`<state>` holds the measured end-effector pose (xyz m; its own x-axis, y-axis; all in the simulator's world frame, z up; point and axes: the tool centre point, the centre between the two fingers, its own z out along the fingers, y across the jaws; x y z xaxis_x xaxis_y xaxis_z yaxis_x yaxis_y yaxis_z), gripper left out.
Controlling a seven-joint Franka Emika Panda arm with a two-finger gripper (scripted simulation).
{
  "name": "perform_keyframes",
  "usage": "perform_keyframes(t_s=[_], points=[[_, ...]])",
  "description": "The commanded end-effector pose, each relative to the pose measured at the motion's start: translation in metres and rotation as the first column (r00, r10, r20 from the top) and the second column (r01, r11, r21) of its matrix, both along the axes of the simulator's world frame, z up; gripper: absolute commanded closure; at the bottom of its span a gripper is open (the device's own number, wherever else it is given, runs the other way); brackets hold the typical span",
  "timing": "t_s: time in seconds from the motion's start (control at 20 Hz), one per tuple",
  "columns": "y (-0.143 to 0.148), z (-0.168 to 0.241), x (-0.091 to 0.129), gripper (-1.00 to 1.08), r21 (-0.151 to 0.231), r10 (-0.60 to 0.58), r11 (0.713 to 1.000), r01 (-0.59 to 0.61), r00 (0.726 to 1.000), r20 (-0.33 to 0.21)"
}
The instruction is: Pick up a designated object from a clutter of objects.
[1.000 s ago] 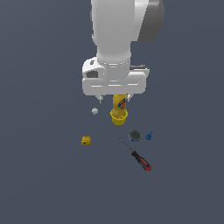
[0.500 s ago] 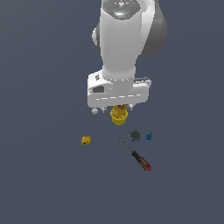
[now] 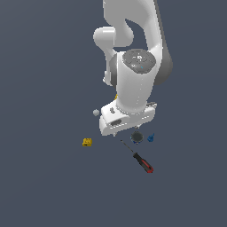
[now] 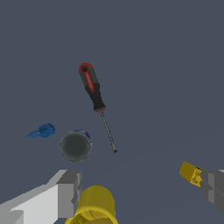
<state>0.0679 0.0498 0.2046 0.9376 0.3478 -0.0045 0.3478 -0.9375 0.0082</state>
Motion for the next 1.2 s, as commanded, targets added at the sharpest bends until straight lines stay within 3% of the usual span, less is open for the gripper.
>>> perform_keyframes(t_s=[0.0, 0.6, 1.15], points=[[0.010, -0.024, 0.010, -0.92, -0.002, 0.068, 0.998, -0.068, 0.998, 0.000], [0.050, -0.118, 0.033, -0.92, 0.005, 0.307, 0.952, -0.307, 0.952, 0.000], [0.059, -0.139, 0.034, -0.92, 0.009, 0.355, 0.935, -0.355, 0.935, 0.000]])
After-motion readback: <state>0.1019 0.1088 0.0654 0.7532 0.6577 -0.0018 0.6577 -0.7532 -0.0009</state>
